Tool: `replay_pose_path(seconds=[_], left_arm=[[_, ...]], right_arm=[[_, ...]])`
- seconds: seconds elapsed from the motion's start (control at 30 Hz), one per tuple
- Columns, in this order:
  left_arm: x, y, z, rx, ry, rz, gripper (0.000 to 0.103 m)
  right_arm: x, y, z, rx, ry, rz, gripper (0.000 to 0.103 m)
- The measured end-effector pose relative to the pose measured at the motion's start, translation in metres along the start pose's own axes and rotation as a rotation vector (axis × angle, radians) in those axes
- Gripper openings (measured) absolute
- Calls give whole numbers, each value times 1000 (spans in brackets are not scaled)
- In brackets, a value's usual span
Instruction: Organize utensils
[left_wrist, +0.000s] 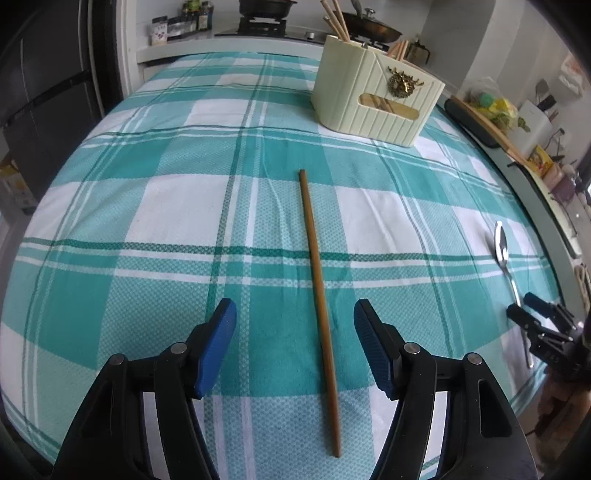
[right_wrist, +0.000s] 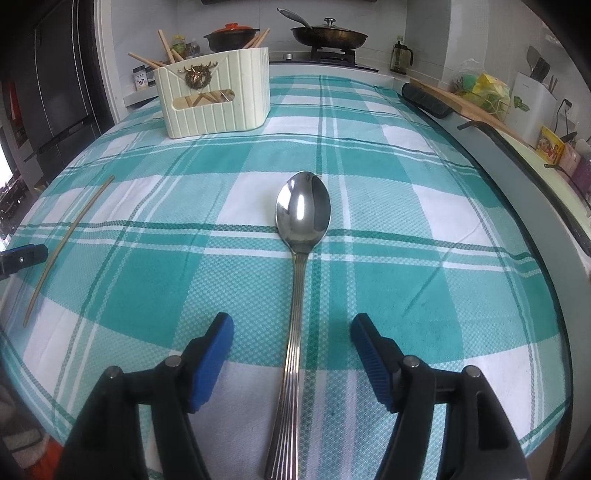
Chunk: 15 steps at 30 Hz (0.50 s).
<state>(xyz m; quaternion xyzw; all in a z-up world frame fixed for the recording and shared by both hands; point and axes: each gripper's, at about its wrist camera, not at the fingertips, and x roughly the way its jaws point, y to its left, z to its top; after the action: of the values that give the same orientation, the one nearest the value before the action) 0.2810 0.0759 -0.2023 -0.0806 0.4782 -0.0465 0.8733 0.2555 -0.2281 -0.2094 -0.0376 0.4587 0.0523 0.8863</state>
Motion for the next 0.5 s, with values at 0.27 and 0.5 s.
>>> replay_pose_path(seconds=[0.27, 0.5], left_arm=[[26, -6, 25, 75, 86, -30, 72], [50, -14, 50, 117, 118, 2, 72]], right_arm=[[5, -17, 9, 27, 21, 36, 68], [31, -9, 42, -60, 57, 28, 73]])
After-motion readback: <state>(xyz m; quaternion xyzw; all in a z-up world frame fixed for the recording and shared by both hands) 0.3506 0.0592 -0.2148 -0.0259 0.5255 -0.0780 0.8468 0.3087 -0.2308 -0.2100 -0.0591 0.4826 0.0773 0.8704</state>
